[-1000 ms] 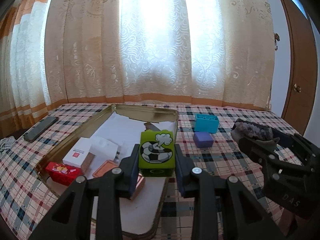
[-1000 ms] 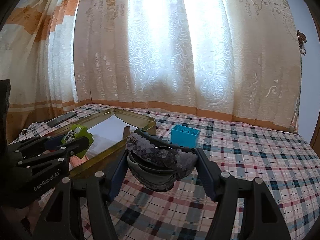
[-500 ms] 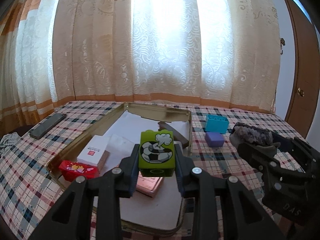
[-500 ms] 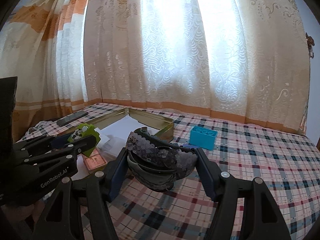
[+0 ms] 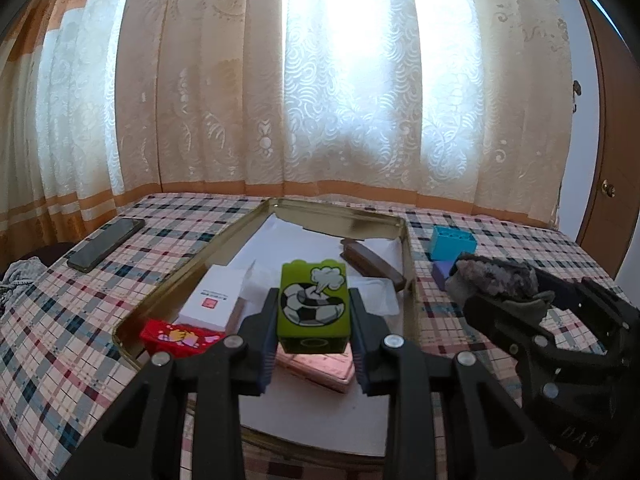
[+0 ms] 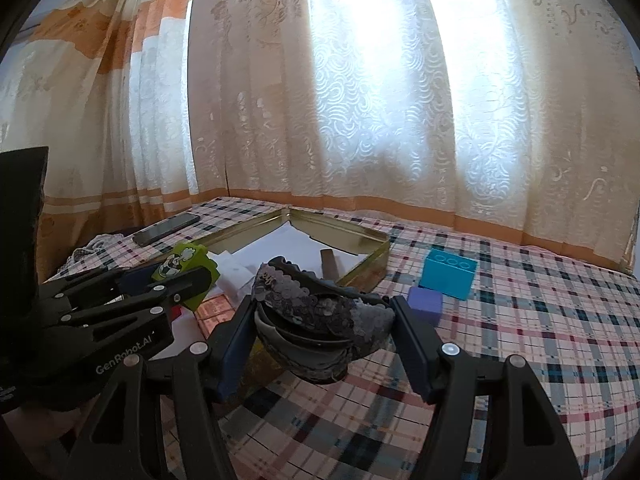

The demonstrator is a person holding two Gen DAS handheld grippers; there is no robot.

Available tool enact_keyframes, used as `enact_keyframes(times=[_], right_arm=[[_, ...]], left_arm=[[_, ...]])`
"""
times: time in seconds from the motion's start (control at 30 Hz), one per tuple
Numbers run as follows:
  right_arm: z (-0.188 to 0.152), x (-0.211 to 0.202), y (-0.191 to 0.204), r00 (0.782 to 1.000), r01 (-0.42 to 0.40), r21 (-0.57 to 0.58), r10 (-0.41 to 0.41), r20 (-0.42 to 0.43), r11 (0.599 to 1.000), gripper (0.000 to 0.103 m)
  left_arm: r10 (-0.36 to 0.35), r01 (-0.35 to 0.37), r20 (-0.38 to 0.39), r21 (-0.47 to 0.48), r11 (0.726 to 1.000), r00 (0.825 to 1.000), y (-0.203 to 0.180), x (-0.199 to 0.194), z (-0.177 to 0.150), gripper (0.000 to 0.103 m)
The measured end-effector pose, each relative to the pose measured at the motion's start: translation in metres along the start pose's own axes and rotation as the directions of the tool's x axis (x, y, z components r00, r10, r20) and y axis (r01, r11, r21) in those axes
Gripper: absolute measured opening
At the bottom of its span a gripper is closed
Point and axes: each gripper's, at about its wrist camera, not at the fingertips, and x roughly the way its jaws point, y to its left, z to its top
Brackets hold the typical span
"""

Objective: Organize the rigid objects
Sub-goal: 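Carry the grey pouch and green block toward the gold tray with both grippers, then lower the pouch and green block into the tray and open both grippers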

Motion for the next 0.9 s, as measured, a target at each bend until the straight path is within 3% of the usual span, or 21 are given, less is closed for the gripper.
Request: enact_keyframes(times=[0.53, 0.83, 0.9], right_arm=[[0.043, 0.051, 0.014, 0.993, -0.090, 0.024, 0.092, -0.080, 0.996, 0.067], [0.048, 0.089, 0.023, 0.983, -0.104, 0.020, 0.106, -0.152, 0.994, 0.068], [0.048, 0.096, 0.024, 0.979, -0.115, 0.020, 0.117, -0.165, 0.993, 0.069]], left_arm=[[0.067, -0.067, -0.059, 0.003, 0.998, 0.996, 0.040, 0.023, 0.020, 0.031], [0.095, -0.092, -0.112, 0.032, 0.995, 0.989, 0.047, 0.046, 0.028, 0.031], [0.110, -0.107, -0.116, 0.034, 0.994, 0.987, 0.048, 0.048, 0.027, 0.036]])
